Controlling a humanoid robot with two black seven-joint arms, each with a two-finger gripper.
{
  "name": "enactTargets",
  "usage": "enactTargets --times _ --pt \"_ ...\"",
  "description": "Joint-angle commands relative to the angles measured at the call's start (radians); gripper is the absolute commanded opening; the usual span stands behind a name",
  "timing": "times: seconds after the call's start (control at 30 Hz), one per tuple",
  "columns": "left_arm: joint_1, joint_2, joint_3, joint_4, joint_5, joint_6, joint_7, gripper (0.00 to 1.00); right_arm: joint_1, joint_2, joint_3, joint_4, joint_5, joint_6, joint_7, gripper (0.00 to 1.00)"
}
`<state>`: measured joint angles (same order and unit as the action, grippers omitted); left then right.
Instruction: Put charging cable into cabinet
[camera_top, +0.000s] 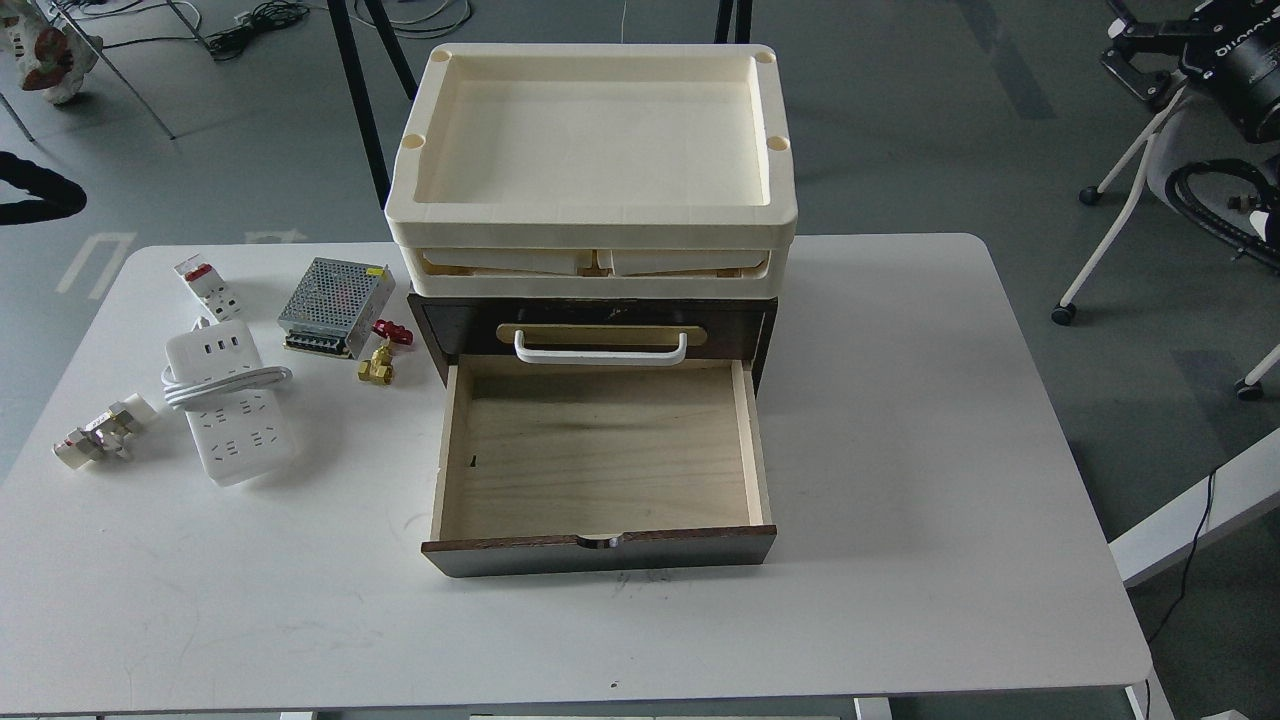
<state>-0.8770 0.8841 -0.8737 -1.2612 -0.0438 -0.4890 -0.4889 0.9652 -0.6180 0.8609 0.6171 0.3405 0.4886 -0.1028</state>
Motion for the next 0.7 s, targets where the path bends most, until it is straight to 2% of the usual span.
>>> enactTargets --times 0.0,0.23,0.37,0.47,0.57,0.6,0.67 --pt "0.029 0.206 0.053 -0.156 0.184 0.000 0.000 1.00 -0.010 -0.034 0.001 -0.002 0.000 0.000 0.000 1.00" --pt "0.030 0.541 0.211 -0.409 0.923 0.000 0.000 1.00 -0.049 -0.097 0.012 -0.002 0.011 0.000 0.000 1.00" --pt "0.032 0.631 0.315 -0.495 1.287 0.000 0.000 0.99 -0.101 -0.118 0.035 -0.008 0.011 0.000 0.000 1.00" --pt "0.036 0.628 0.422 -0.483 1.534 0.015 0.000 0.98 -0.158 -0.121 0.059 0.000 0.012 0.000 0.000 1.00" --pt "0.033 0.609 0.566 -0.404 1.804 0.214 0.000 0.97 -0.178 -0.120 0.069 0.006 0.012 0.000 0.000 1.00" --pt "0.032 0.569 0.606 -0.350 1.866 0.260 0.000 0.97 -0.178 -0.120 0.070 0.012 0.012 0.000 0.000 1.00" --pt "0.030 0.471 0.640 -0.252 1.906 0.293 0.000 0.97 -0.178 -0.120 0.072 0.021 0.012 0.000 0.000 1.00"
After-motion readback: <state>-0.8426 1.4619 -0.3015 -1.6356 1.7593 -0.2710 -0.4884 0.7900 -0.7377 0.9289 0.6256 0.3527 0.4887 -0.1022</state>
